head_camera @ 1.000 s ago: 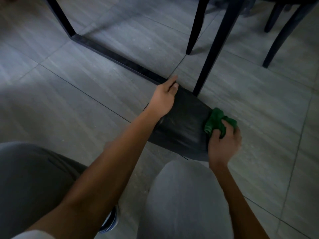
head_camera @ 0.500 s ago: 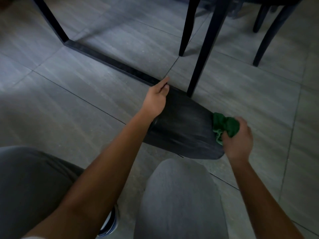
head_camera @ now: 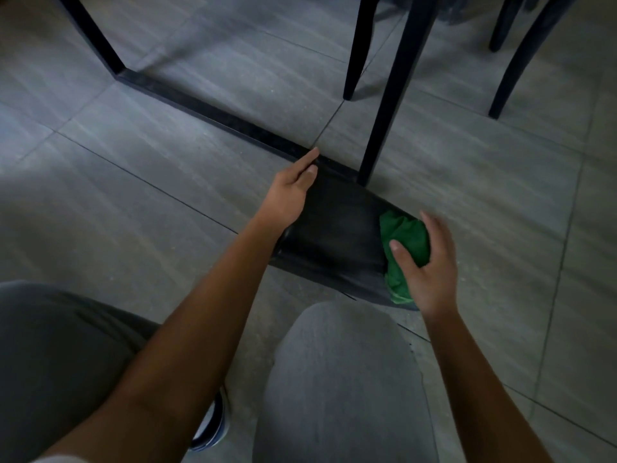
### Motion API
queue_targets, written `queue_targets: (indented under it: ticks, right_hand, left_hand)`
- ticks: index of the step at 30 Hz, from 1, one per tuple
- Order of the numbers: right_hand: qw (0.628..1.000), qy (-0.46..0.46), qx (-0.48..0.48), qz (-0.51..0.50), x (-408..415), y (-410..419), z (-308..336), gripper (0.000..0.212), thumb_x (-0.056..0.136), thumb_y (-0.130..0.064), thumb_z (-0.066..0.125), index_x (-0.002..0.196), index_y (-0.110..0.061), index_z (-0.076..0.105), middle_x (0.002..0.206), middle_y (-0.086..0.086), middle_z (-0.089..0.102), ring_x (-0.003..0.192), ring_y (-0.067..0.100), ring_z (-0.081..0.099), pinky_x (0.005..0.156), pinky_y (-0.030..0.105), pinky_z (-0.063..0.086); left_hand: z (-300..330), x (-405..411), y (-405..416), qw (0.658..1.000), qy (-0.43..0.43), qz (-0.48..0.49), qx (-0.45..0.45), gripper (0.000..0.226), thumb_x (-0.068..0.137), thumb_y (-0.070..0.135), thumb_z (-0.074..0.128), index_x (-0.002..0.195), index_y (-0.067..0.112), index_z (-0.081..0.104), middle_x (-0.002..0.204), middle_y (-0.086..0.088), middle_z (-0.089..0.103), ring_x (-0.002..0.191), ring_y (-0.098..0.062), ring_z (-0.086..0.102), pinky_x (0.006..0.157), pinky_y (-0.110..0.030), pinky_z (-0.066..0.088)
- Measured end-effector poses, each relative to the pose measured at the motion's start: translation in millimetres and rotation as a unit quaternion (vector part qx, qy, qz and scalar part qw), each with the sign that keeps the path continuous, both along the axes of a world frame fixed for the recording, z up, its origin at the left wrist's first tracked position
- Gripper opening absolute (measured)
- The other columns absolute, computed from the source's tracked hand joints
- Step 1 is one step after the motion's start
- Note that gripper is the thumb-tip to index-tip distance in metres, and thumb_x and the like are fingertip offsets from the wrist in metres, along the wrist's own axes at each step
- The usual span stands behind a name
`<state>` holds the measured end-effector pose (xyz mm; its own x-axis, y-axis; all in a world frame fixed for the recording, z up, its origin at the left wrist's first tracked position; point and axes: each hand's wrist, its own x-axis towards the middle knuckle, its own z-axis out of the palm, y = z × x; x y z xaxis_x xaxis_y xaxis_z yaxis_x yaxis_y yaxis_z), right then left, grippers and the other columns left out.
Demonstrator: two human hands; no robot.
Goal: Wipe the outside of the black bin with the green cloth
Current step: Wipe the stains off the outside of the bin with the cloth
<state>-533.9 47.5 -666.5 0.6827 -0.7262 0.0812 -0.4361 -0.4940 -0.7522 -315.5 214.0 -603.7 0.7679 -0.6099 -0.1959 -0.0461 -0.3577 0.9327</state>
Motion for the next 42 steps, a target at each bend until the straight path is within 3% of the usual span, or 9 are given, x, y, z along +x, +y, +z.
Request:
queue_targets:
  ticks: [5,10,15,21,24,27,34,39,42]
  right_hand:
    - [0.998,-0.038,-0.040,0.040,3.6,11.3,-10.4,0.065,0.094,-0.025,0.071,0.152,-0.033,0.043,0.148,0.001,0.055,0.133,0.024,0.056,0.114,0.047,0.045]
    - [0.976,-0.031,0.089,-0.194,6.0,-13.9,-6.6,0.059,0.093,-0.020,0.066,0.149,-0.030,0.050,0.140,-0.005,0.058,0.123,0.021,0.060,0.110,0.042,0.049]
    - [0.991,-0.109,-0.067,0.036,95.4,72.9,29.3,0.049,0.089,-0.026,0.064,0.136,-0.017,0.064,0.139,0.006,0.065,0.133,0.027,0.057,0.117,0.043,0.041]
    - [0.994,0.033,0.005,-0.108,28.7,-4.9,-2.9,0.066,0.078,-0.048,0.054,0.137,-0.019,0.059,0.127,0.014,0.066,0.118,0.038,0.060,0.100,0.035,0.042]
    - [0.981,0.026,0.059,-0.181,37.1,2.1,8.3,0.075,0.072,-0.054,0.048,0.136,-0.018,0.061,0.129,0.011,0.066,0.118,0.033,0.063,0.099,0.031,0.046]
    - [0.997,-0.068,-0.039,0.026,86.3,81.0,32.6,0.050,0.081,-0.033,0.060,0.128,-0.016,0.067,0.134,0.006,0.067,0.135,0.027,0.055,0.119,0.041,0.035]
    - [0.985,0.032,0.008,-0.168,19.3,-12.6,-7.1,0.054,0.078,-0.033,0.059,0.124,-0.007,0.066,0.127,0.021,0.059,0.120,0.042,0.056,0.104,0.035,0.039]
    - [0.989,-0.030,-0.109,0.098,70.3,83.3,18.2,0.046,0.076,-0.036,0.061,0.116,-0.015,0.071,0.121,0.014,0.060,0.113,0.030,0.054,0.095,0.038,0.043]
    - [0.994,0.034,-0.100,-0.027,23.0,16.7,-10.4,0.053,0.077,-0.042,0.056,0.120,-0.013,0.068,0.124,0.019,0.060,0.116,0.038,0.057,0.099,0.042,0.045]
  left_hand:
    - [-6.4,0.5,3.1,1.000,-0.004,0.000,0.000,0.045,0.110,0.026,0.036,0.155,0.023,0.038,0.155,-0.007,0.045,0.144,-0.024,0.041,0.123,-0.043,0.029]
    - [-8.1,1.1,9.1,1.000,0.005,0.026,-0.008,0.045,0.110,0.026,0.036,0.155,0.024,0.038,0.158,-0.006,0.041,0.146,-0.022,0.036,0.124,-0.040,0.025]
    - [-2.5,-5.2,-9.3,0.998,0.023,0.044,-0.024,0.043,0.109,0.014,0.040,0.151,0.005,0.042,0.152,-0.010,0.047,0.140,-0.013,0.041,0.107,-0.006,0.035]
    - [-5.5,-5.8,9.7,0.997,0.005,0.081,-0.004,0.044,0.111,0.023,0.033,0.154,0.014,0.038,0.157,-0.009,0.042,0.146,-0.022,0.037,0.123,-0.036,0.024]
    - [0.5,-6.5,-7.0,0.999,-0.008,0.052,-0.009,0.044,0.111,0.021,0.034,0.154,0.011,0.039,0.157,-0.010,0.041,0.146,-0.020,0.035,0.115,-0.014,0.026]
    - [2.2,-4.3,-20.1,0.999,-0.007,0.046,-0.022,0.042,0.109,0.012,0.039,0.150,0.001,0.042,0.154,-0.014,0.044,0.143,-0.018,0.039,0.094,0.007,0.030]
    - [1.3,-8.9,-8.9,0.998,-0.010,0.064,-0.010,0.044,0.111,0.021,0.035,0.153,0.011,0.040,0.158,-0.008,0.040,0.147,-0.019,0.034,0.106,-0.008,0.023]
    - [1.7,-0.1,-18.6,0.997,0.008,0.072,0.008,0.043,0.110,0.017,0.039,0.151,0.006,0.043,0.154,-0.010,0.046,0.145,-0.018,0.037,0.098,0.003,0.027]
    - [-4.9,-1.0,1.6,0.996,0.009,0.080,0.040,0.044,0.110,0.026,0.036,0.153,0.018,0.041,0.157,-0.006,0.042,0.145,-0.020,0.036,0.114,-0.017,0.025]
